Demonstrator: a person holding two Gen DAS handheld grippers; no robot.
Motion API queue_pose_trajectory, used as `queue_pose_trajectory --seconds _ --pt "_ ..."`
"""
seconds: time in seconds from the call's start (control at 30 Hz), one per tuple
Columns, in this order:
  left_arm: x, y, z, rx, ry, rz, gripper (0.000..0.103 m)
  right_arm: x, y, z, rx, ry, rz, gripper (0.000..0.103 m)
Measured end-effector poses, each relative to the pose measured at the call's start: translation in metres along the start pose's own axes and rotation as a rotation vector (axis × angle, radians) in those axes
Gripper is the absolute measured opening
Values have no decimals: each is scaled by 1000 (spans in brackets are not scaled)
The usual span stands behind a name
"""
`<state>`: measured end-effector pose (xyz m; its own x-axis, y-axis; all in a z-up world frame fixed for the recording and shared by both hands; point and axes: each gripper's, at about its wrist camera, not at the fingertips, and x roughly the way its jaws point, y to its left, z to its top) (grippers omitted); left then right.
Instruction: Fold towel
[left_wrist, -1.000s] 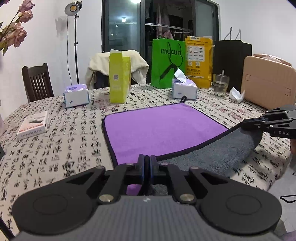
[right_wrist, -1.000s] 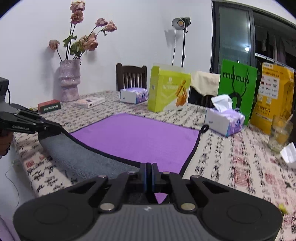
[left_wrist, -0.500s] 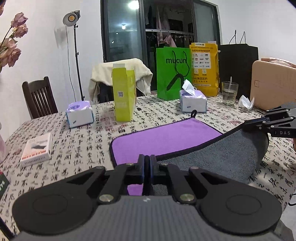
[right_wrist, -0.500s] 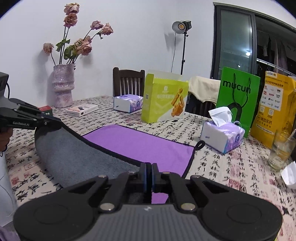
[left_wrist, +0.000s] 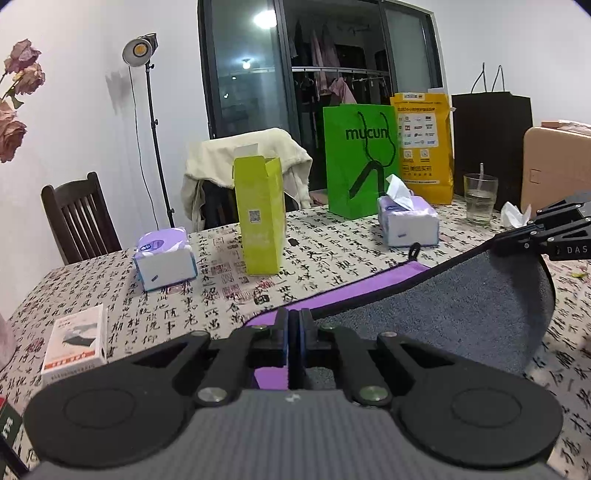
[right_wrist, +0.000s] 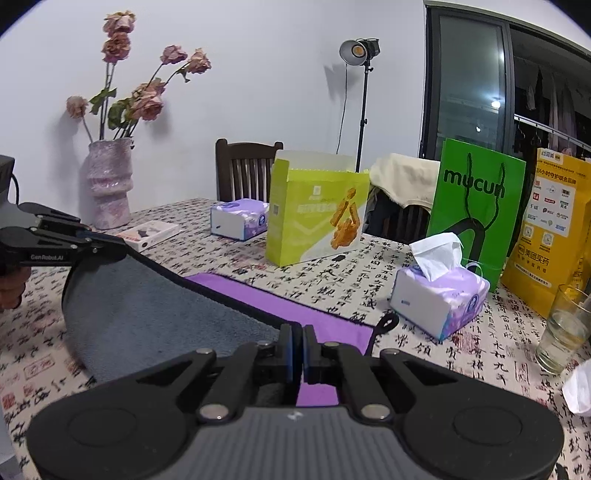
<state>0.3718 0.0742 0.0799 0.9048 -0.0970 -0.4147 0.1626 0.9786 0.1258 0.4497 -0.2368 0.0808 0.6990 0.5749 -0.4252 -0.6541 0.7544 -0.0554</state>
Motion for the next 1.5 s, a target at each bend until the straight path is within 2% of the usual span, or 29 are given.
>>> queue_pose_trajectory --seconds 0.5,1.03,1.33,1.4,1.5 --pt "56 15 32 51 23 8 6 62 -35 25 30 71 -15 5" --pt "121 40 38 -5 120 -9 6 130 -70 32 123 171 5 5" --pt "161 58 25 -83 246 -27 8 173 -82 24 180 257 12 5" --pt "168 63 21 -108 276 -30 9 181 -83 20 188 282 13 9" --pt "173 68 17 -138 303 -28 16 184 -83 19 187 278 9 11"
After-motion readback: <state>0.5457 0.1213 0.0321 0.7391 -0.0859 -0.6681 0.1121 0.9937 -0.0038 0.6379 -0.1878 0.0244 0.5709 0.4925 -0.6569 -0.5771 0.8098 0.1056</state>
